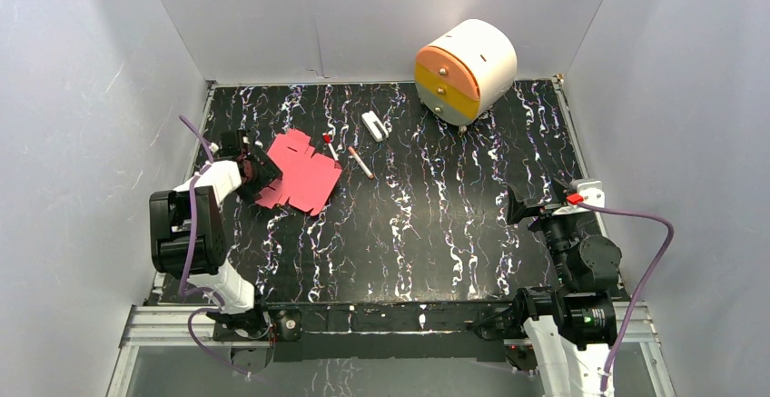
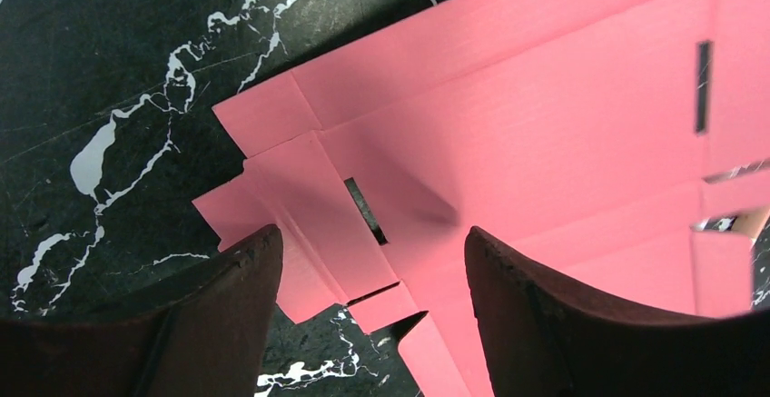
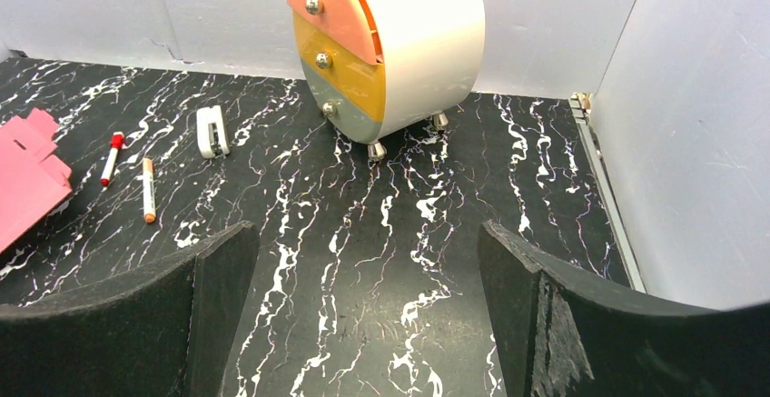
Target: Fold the paper box
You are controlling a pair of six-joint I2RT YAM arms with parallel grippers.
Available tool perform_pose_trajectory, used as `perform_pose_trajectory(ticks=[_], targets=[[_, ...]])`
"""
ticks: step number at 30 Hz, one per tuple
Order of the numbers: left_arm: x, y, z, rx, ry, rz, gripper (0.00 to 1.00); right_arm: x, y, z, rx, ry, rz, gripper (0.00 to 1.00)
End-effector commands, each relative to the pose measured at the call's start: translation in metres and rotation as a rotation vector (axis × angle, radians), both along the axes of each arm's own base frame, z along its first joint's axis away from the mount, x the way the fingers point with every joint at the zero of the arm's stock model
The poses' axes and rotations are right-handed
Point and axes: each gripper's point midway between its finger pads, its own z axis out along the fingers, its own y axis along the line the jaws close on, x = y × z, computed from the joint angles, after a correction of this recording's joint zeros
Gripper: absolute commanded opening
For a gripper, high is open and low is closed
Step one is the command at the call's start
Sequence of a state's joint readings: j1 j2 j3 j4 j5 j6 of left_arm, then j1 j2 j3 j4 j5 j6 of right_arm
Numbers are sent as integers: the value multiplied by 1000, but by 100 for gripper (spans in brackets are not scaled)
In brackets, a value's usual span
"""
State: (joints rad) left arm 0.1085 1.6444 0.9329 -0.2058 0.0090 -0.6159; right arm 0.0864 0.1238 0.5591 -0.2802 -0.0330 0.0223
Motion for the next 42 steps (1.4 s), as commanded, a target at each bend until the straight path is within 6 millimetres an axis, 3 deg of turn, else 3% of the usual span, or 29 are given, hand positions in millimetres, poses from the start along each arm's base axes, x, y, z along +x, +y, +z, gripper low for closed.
perform_pose_trajectory(ticks=[1, 7, 18, 22, 25, 29, 32, 37, 42], targets=[[-21, -15, -15, -61, 101, -75, 72, -2, -1, 18, 6, -76, -6, 99], [-45, -38, -18, -40, 166, -203, 75, -1, 0, 18, 4, -71, 2, 99], [-112, -83, -27, 52, 297, -409, 76, 2, 7, 14, 1, -39, 40, 98], [-127, -91, -18, 54, 295, -438, 76, 3, 9, 12, -2, -27, 51, 99], [-110, -82, 10, 122, 196, -408, 77, 4, 11, 11, -3, -23, 62, 99], [-73, -77, 54, 183, 49, -369, 81, 4, 13, 11, -4, -23, 70, 98], [-48, -67, 68, 256, 2, -325, 86, 4, 13, 11, -4, -24, 71, 99], [-6, -55, 65, 322, -16, -279, 89, 3, 13, 11, -5, -29, 69, 98], [28, -63, 46, 267, -7, -304, 89, 1, 12, 13, -4, -38, 67, 99]])
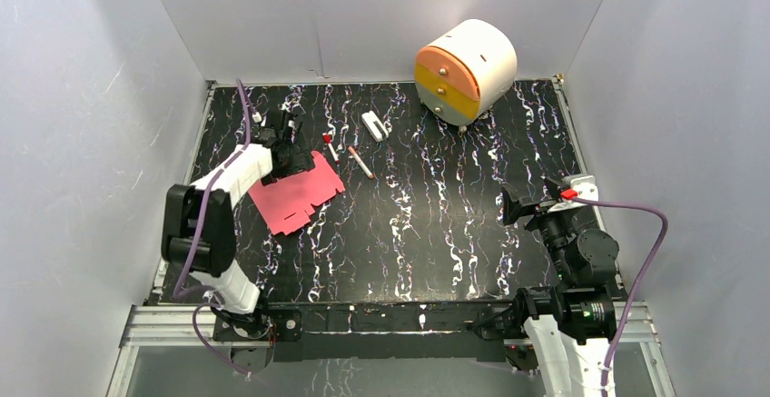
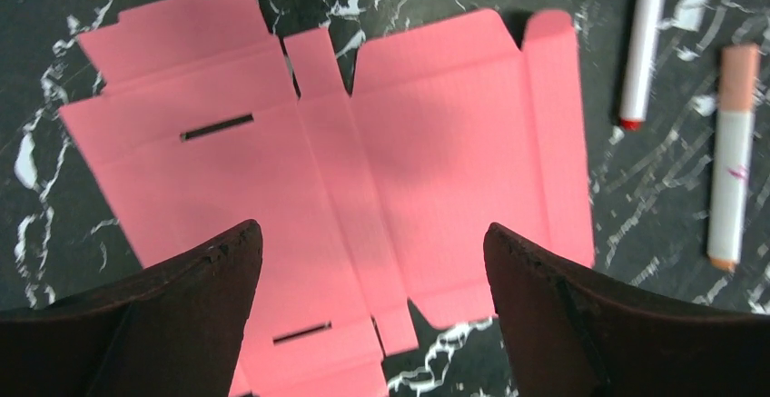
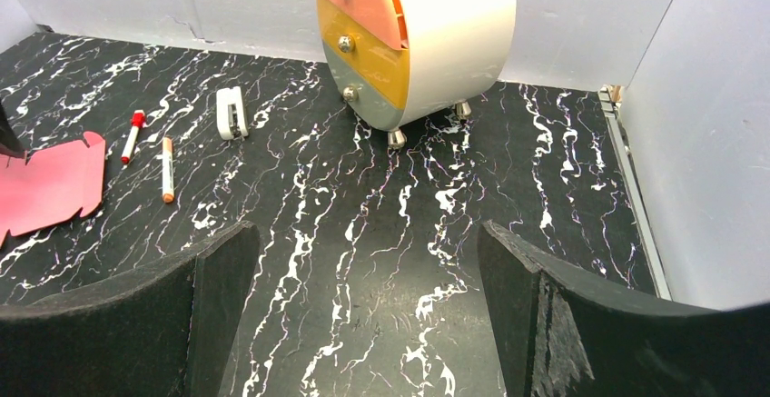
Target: Fold the paper box
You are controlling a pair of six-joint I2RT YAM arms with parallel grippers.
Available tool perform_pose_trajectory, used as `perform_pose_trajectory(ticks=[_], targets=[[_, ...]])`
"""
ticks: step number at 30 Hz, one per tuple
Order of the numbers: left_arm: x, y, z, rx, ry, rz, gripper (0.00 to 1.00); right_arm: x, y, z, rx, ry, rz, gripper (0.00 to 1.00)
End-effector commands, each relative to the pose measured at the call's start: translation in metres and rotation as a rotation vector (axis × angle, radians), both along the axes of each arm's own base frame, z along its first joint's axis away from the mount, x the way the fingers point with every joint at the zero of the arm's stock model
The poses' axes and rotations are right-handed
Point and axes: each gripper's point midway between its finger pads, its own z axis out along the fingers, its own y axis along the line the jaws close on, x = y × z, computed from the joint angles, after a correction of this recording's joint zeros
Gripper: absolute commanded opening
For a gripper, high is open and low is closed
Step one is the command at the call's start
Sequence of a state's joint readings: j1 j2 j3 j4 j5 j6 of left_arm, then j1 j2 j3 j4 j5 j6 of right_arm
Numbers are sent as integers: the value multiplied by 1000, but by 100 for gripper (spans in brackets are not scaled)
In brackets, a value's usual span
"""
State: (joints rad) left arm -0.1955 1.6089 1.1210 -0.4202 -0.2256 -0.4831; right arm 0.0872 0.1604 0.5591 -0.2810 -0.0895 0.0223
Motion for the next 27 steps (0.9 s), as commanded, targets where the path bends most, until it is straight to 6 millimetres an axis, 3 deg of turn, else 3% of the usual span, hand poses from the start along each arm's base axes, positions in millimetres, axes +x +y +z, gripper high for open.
perform_pose_trajectory(ticks=[1, 5, 10, 18, 27], targets=[[26, -1, -11, -19, 8, -16, 89, -2, 1, 20, 5, -76, 8, 99], [35, -19, -25, -94, 49, -89, 88, -3, 0, 20, 5, -77, 1, 99], [27, -36, -35, -172, 92, -162, 88, -3, 0, 20, 5, -80, -1, 99], [-6, -61, -57, -261, 222, -289, 88, -3, 0, 20, 4, -80, -1, 98], [-49, -113, -55, -314, 296, -489, 88, -3, 0, 20, 4, -79, 2, 99]])
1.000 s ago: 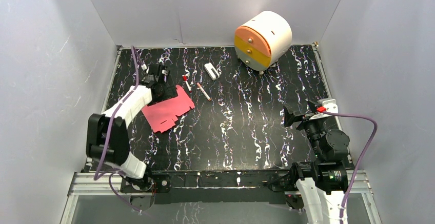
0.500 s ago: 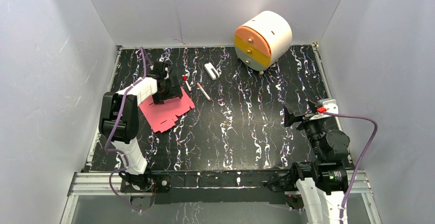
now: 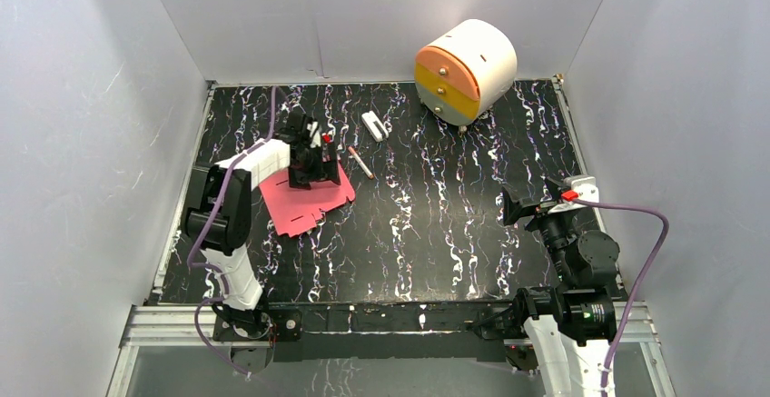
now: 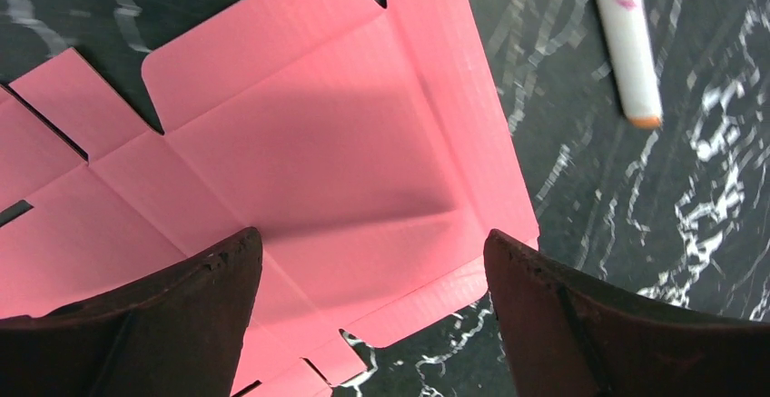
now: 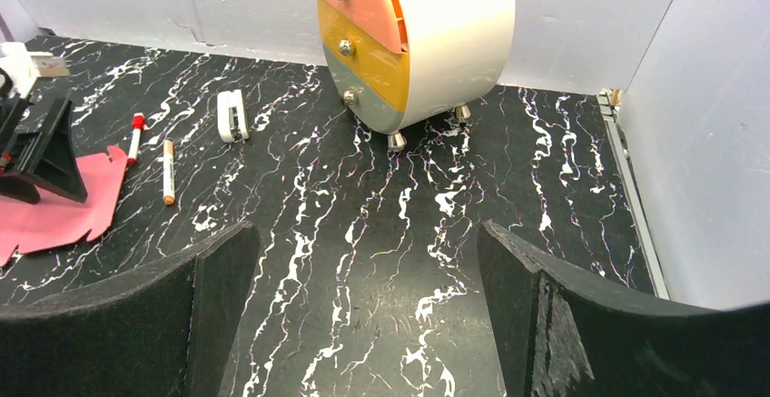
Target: Fold the paper box
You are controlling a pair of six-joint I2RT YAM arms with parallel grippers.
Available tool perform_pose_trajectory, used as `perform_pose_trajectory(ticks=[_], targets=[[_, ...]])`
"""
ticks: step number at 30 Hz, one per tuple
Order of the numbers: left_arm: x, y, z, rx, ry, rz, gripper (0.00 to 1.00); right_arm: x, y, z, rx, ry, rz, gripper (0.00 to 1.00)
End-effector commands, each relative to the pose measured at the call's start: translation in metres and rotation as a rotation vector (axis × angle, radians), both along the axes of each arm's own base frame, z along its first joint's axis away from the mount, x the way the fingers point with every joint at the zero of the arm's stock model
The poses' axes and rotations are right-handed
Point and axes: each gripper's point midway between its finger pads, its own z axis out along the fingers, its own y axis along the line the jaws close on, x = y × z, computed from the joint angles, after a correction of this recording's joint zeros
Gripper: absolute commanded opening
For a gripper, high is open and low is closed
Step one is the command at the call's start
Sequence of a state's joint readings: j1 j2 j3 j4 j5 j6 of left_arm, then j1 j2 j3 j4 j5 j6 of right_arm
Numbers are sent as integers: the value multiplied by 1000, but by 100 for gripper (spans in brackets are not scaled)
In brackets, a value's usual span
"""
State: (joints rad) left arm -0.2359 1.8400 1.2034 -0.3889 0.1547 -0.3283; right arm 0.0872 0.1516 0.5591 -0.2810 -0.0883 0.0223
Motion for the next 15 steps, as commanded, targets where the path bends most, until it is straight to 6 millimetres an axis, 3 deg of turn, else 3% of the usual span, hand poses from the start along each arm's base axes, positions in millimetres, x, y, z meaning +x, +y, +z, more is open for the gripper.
perform_pose_trajectory(ticks=[1, 10, 15], targets=[[-55, -43, -3, -72, 122, -173, 88, -1, 1, 18, 3, -70, 5, 99], [-125, -114, 10, -83, 132, -487, 88, 0, 3, 17, 1, -60, 15, 98], [-144, -136, 29, -84, 69, -566, 88, 2, 7, 15, -2, -44, 38, 99]])
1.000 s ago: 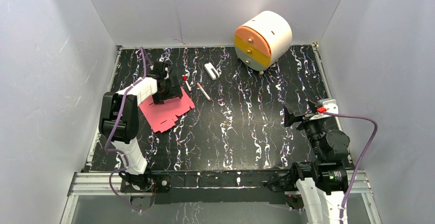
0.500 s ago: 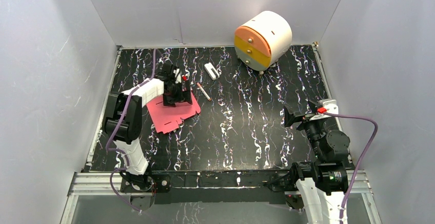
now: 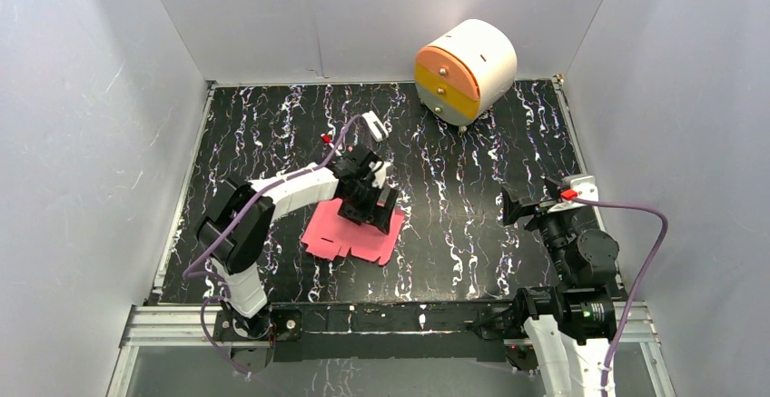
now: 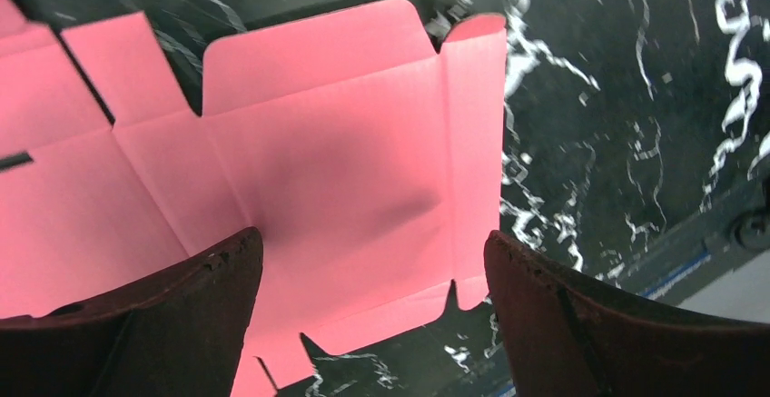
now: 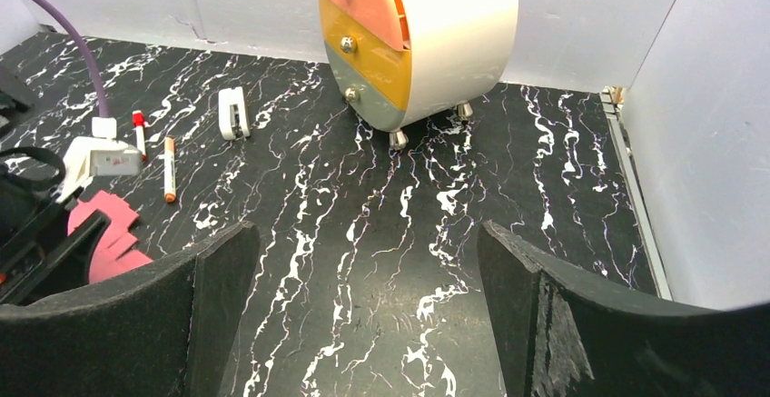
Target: Fold the paper box
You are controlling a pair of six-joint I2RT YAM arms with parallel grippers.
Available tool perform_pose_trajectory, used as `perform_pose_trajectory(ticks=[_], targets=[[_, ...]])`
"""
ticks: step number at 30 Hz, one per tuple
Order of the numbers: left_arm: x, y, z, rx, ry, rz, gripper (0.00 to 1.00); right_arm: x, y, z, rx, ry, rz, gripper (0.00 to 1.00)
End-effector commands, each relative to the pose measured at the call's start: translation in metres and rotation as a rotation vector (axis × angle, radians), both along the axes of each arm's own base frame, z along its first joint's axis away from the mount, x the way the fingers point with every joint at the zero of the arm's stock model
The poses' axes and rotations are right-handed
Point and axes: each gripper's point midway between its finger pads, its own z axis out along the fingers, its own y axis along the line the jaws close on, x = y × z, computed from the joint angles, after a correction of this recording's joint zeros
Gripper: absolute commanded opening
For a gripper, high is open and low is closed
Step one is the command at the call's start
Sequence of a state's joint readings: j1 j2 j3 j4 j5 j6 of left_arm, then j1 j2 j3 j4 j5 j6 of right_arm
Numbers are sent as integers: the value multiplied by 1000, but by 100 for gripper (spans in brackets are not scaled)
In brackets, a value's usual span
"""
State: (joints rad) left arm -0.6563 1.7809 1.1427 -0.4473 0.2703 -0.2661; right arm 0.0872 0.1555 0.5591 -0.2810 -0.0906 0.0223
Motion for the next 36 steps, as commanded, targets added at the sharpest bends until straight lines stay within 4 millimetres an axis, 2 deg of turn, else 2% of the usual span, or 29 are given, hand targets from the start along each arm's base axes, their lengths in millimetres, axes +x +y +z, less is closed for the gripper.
perform_pose_trajectory(ticks=[1, 6, 8, 11, 13, 17, 23, 28, 36], targets=[[-22, -4, 30, -36, -18, -27, 88, 2, 8, 15, -2, -41, 46, 99], [-11, 13, 59, -42, -148, 140, 89, 7, 27, 10, -9, 11, 152, 99], [-10, 32, 70, -40, -201, 283, 89, 10, 40, 7, -6, 64, 229, 99], [-13, 52, 75, -75, -212, 417, 89, 15, 54, 3, 22, 127, 308, 99], [-12, 75, 77, -84, -230, 543, 89, 19, 66, -4, 50, 180, 370, 99], [-19, 112, 68, -106, -205, 716, 88, 29, 82, -24, 101, 310, 464, 99], [-30, 148, 48, -83, -179, 880, 84, 49, 101, -46, 190, 437, 552, 97], [-40, 154, 26, -127, -104, 977, 78, 66, 126, -68, 220, 523, 618, 91], [-52, 138, -4, -219, 20, 1013, 65, 76, 193, -106, 186, 629, 737, 85]])
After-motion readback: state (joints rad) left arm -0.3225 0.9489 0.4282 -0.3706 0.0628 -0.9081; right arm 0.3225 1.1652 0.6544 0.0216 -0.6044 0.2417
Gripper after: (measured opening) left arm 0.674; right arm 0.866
